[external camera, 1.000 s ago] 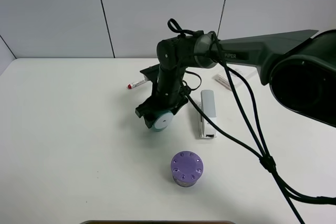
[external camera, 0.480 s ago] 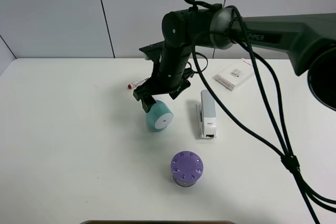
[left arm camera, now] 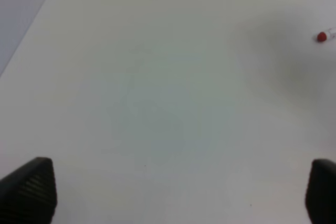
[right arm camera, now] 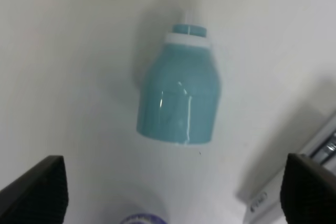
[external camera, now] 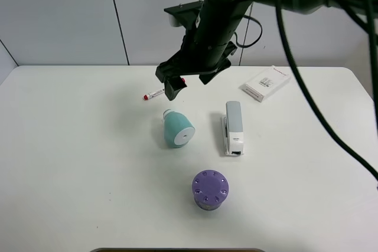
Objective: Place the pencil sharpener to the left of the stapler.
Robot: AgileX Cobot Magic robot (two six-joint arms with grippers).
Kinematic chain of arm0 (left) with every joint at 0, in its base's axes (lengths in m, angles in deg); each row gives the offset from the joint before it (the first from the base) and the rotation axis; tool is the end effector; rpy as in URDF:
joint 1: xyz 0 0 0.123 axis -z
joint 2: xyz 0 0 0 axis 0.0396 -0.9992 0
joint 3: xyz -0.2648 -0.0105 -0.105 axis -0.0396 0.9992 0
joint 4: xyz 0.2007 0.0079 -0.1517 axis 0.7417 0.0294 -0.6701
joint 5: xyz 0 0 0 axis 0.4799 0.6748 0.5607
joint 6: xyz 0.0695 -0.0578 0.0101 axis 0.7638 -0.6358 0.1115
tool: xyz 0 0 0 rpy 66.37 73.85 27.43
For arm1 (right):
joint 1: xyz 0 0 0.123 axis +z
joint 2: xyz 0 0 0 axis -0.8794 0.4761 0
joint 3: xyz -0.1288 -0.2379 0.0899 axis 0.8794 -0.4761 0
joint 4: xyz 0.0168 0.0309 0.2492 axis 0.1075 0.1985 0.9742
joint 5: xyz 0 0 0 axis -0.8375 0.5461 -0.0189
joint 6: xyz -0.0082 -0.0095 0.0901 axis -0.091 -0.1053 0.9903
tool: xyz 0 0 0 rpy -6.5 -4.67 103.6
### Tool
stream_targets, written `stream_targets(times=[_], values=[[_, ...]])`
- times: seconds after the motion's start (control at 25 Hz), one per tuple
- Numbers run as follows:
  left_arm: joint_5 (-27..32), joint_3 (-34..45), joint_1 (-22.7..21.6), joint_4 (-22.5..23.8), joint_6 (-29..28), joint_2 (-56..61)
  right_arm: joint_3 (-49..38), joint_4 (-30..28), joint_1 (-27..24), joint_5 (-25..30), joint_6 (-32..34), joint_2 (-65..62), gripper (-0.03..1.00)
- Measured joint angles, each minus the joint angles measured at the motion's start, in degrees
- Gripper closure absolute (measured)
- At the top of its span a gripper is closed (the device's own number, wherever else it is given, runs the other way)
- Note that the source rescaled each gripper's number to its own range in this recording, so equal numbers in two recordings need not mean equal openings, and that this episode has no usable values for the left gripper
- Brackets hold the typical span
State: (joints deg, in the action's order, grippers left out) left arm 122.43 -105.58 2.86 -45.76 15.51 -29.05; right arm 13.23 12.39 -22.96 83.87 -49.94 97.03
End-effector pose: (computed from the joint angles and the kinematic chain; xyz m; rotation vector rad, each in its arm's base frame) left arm -0.0068 0.0046 0.2798 -0.0629 2.0260 0.0184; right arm 0.3101 0.2612 0.2877 -0.9650 2.6562 0.3252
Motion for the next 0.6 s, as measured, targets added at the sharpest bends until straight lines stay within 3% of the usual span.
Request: stream_targets(times=[0.28, 0.6], values=[[0.0, 0.0, 0.0, 0.0, 0.0, 0.0, 0.0, -0.92, 0.0, 5.86, 0.0, -8.54, 0.18], [0.0, 0.0, 0.0, 0.0, 0.0, 0.0, 0.0, -3.55, 0.0, 6.83, 2.63, -17.57, 0.18]])
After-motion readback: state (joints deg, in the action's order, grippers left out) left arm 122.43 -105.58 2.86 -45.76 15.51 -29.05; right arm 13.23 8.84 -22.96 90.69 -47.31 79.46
